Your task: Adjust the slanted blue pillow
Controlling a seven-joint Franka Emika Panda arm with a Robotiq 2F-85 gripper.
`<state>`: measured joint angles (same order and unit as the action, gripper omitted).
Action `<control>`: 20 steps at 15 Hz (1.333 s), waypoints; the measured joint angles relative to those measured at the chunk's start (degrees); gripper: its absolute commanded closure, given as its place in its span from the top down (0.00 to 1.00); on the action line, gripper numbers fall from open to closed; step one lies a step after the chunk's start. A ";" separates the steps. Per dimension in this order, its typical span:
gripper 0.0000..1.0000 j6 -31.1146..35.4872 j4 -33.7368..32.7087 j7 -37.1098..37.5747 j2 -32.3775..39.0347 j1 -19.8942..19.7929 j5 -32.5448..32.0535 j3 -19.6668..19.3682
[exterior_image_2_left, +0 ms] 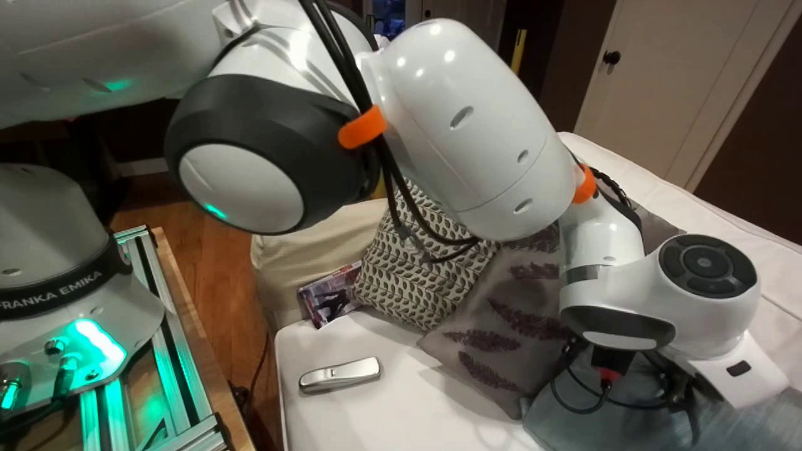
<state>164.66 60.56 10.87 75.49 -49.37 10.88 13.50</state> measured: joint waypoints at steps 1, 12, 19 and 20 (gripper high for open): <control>0.57 -1.29 -0.72 1.89 -0.26 1.26 0.23 -1.85; 1.00 -2.99 21.09 7.62 -20.08 8.83 -0.94 -14.58; 1.00 -18.06 39.83 -7.41 -38.15 7.83 0.74 -12.34; 1.00 -19.60 42.82 -9.38 -40.38 8.35 0.73 -12.79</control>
<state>145.06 103.38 1.49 35.10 -41.02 11.62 0.72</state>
